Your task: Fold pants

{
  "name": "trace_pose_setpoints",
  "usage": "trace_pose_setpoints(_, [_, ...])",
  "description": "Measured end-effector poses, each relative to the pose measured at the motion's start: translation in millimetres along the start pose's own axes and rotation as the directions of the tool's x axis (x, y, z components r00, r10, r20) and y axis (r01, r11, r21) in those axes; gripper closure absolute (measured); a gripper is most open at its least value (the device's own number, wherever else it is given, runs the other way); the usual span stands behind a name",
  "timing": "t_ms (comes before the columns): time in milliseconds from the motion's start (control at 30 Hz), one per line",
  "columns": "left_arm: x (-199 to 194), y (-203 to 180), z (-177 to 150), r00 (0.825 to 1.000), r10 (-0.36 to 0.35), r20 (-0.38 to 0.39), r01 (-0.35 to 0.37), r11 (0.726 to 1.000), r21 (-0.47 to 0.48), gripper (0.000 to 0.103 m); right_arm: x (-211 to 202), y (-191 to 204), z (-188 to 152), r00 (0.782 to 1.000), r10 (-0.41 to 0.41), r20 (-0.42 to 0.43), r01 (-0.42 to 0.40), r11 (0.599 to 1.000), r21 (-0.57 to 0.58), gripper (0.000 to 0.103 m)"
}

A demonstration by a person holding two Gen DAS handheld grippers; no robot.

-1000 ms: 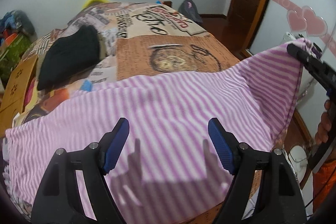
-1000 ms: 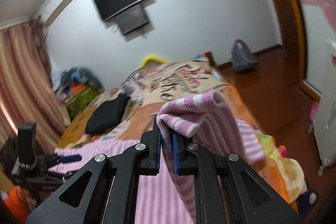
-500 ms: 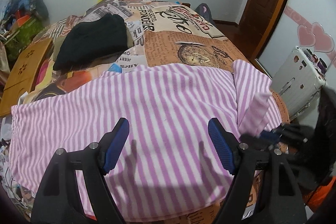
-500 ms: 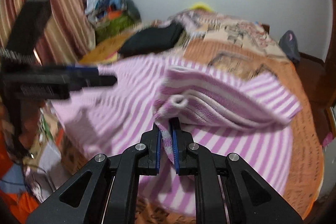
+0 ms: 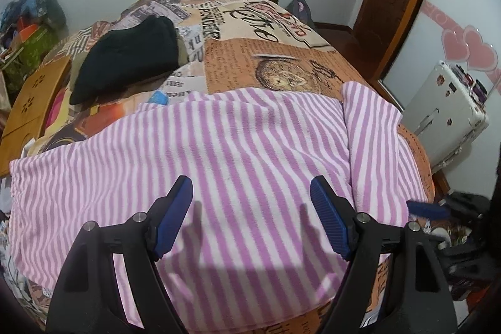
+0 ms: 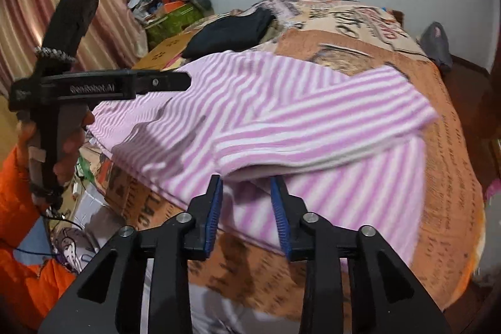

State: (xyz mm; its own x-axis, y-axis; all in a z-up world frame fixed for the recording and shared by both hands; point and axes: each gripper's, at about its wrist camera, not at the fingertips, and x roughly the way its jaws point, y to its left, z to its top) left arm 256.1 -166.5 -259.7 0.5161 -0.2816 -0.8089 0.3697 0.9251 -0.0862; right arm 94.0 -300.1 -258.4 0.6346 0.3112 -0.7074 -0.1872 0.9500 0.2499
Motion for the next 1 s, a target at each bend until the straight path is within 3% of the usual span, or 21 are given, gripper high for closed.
trace_pose_setpoints(233, [22, -23, 4, 0.999, -0.014, -0.041, 0.016, 0.999, 0.047, 0.025, -18, -43, 1, 0.987, -0.154, 0.044, 0.15, 0.985, 0.085, 0.067])
trace_pose_setpoints(433, [39, -35, 3, 0.997, -0.012, -0.08, 0.018, 0.997, 0.075, 0.025, 8, -90, 21, 0.936, -0.352, 0.028, 0.349, 0.934, 0.079, 0.067])
trace_pose_setpoints(667, [45, -33, 6, 0.996, -0.011, -0.092, 0.018, 0.997, 0.073, 0.025, 27, -147, 47, 0.894, -0.449, -0.003, 0.445, 0.885, 0.14, 0.067])
trace_pose_setpoints(800, [47, -30, 8, 0.996, -0.014, -0.092, 0.02, 0.998, 0.067, 0.025, 32, -153, 54, 0.927, -0.376, -0.014, 0.373, 0.915, 0.155, 0.067])
trace_pose_setpoints(1000, [48, -24, 13, 0.997, -0.006, -0.081, 0.01, 0.998, 0.057, 0.025, 50, -134, 73, 0.979, -0.205, -0.015, 0.205, 0.972, 0.112, 0.067])
